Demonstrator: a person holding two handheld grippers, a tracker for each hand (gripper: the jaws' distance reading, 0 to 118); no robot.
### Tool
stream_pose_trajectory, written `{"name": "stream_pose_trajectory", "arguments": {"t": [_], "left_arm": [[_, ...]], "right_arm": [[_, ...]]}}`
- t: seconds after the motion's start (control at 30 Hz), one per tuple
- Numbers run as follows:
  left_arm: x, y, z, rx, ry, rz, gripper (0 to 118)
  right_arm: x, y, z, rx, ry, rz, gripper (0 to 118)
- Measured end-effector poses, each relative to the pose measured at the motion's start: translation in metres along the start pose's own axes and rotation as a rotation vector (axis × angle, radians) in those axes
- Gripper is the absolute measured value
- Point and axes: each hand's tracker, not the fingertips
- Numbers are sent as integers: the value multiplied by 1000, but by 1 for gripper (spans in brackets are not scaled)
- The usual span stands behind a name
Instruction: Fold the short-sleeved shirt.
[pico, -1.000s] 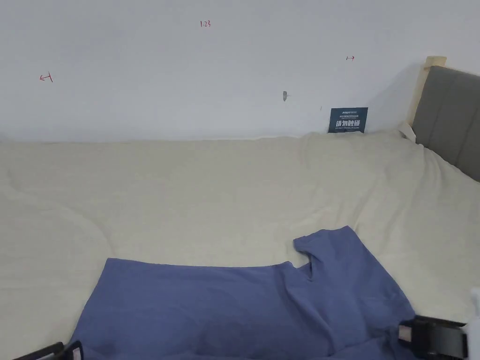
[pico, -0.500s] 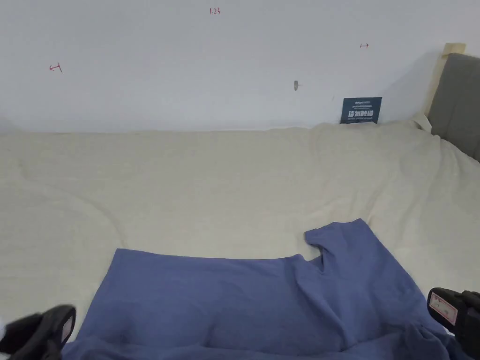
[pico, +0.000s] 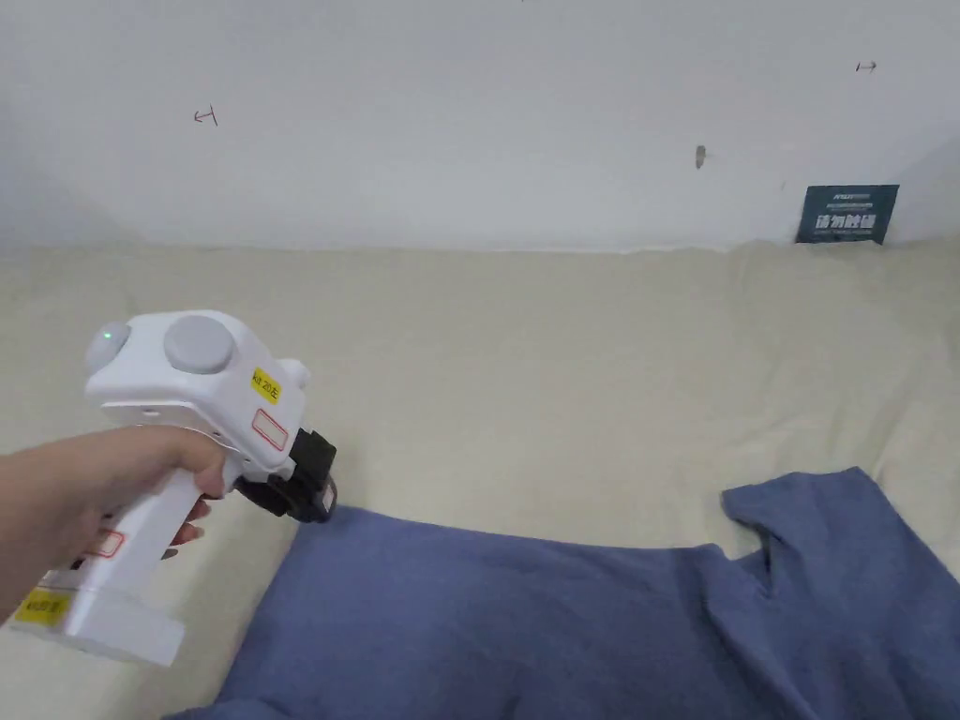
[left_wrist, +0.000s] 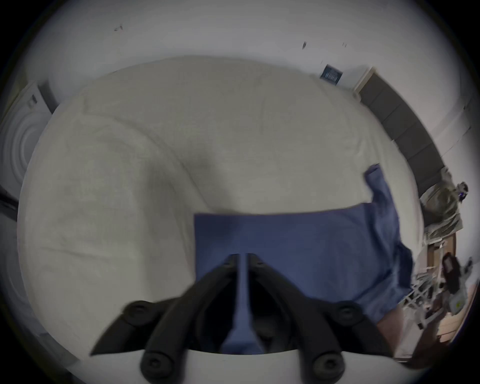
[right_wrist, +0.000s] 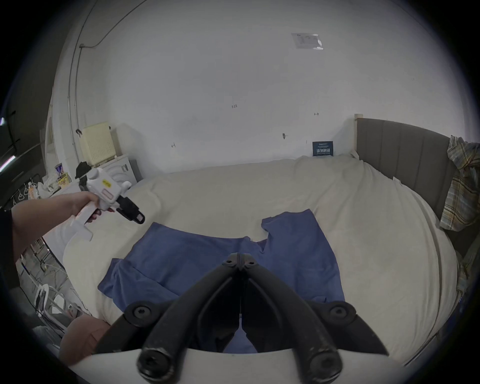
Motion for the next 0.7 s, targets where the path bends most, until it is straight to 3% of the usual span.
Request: {"name": "stream_pose_trajectory", "arguments": {"t": [0.07,0.23,0.33,0.43,0.53,0.63,0.7], "left_arm": [[3,-1,-15,26,81,-11,117],[-8,6,-40,104,67,33,118],[-13,9,-58,24,47,72,118],[-7,3,-74,-10,69,20,118],[8,-8,-77,-6,100,-52,116],[9,-16,-73,45,119,-150,94],[18,-22,-59,70,83,-180,49]], "right_arm": [[1,-1,-4,-24,1,6,0],[8,-4,-17,-53,-30,32,0],[10,-4,-29,-74,-18,-2,0],[13,-7,-37,-89,3,-34,0],[12,-10,-43,-101,10,-23,0],[10,-11,-46,-105,10,2,0],[7,-11,-48,-105,12,9,0]]}}
